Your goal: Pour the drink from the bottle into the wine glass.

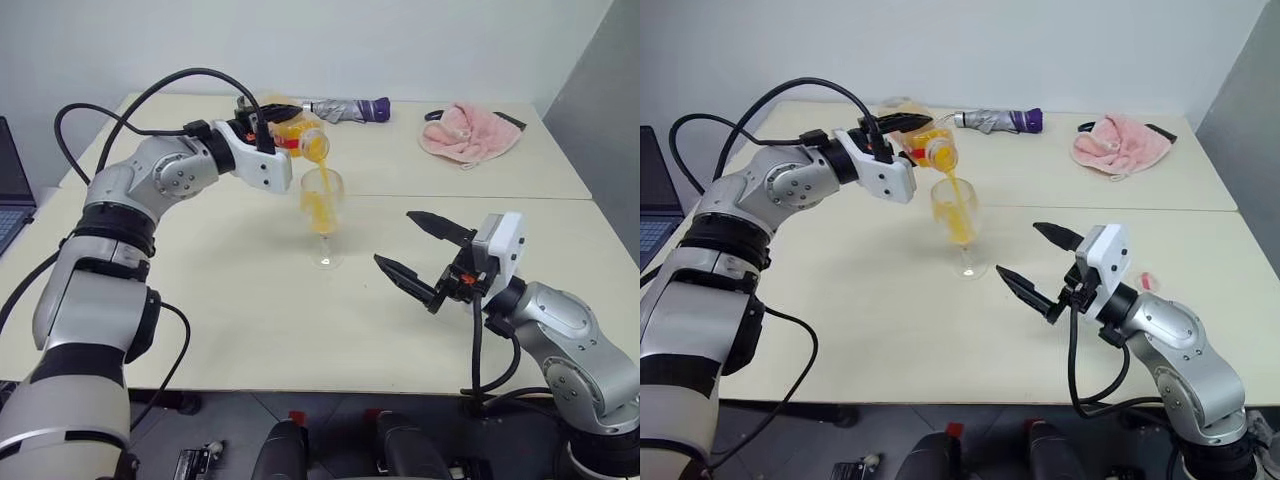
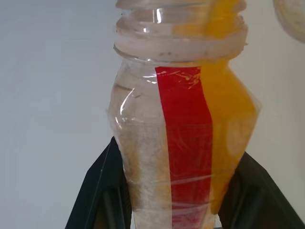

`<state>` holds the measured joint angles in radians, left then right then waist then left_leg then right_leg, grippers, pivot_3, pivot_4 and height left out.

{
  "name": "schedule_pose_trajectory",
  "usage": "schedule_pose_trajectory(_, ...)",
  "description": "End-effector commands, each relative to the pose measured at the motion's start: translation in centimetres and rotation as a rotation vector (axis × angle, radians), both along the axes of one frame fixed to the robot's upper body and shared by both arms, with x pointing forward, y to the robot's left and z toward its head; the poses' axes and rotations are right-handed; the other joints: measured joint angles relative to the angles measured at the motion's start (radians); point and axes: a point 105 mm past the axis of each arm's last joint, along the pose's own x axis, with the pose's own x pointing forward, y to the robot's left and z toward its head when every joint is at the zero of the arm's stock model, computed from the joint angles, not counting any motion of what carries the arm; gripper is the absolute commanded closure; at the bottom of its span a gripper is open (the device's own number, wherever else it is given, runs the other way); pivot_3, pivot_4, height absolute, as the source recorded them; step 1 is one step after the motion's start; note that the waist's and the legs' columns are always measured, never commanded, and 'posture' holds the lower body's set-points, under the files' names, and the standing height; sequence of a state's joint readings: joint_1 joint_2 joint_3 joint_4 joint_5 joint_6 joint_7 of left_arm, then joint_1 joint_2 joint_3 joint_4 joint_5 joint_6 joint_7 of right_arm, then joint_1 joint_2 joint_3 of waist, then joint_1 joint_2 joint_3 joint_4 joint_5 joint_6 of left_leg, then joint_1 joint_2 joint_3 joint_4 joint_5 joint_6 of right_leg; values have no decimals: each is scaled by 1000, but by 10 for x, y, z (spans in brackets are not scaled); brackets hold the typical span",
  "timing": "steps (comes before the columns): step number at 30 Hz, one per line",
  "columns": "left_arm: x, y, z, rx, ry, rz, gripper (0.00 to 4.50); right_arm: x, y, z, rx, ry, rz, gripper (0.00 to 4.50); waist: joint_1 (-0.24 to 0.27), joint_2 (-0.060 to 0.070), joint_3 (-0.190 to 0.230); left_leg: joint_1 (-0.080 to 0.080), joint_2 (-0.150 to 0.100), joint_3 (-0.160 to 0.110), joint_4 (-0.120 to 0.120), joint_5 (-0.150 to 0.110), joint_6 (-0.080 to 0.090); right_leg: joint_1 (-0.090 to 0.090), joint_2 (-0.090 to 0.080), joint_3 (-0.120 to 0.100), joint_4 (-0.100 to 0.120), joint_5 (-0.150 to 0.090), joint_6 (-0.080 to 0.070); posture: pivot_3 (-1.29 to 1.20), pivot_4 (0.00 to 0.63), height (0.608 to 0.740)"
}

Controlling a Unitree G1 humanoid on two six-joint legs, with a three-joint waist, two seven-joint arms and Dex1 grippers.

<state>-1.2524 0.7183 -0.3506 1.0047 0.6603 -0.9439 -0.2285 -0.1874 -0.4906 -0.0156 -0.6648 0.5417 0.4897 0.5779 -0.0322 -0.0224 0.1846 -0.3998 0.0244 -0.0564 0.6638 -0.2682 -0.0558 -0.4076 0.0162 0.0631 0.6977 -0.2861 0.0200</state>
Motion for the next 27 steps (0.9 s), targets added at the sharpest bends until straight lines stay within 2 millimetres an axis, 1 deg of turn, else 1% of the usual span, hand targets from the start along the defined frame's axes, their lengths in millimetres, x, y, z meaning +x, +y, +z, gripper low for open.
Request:
schedule_pose_trajectory(1, -5, 1, 29, -30, -87, -10, 2721, -12, 4, 13, 21, -60, 53, 0, 0, 0, 0, 0, 0, 0, 0, 0, 0, 0, 0, 0, 0, 0, 0, 0, 150, 740)
schedule_pose_trajectory(10, -4, 0, 30, -16, -103, -9, 2721, -17, 6, 9, 19, -36, 84, 0, 0, 0, 0, 0, 0, 0, 0, 0, 0, 0, 0, 0, 0, 0, 0, 0, 150, 740)
schedule_pose_trajectory(27, -7, 0, 38, -7, -148, -15, 2721, -18, 8, 7, 16, -23, 94, 0, 0, 0, 0, 0, 0, 0, 0, 0, 0, 0, 0, 0, 0, 0, 0, 0, 150, 740)
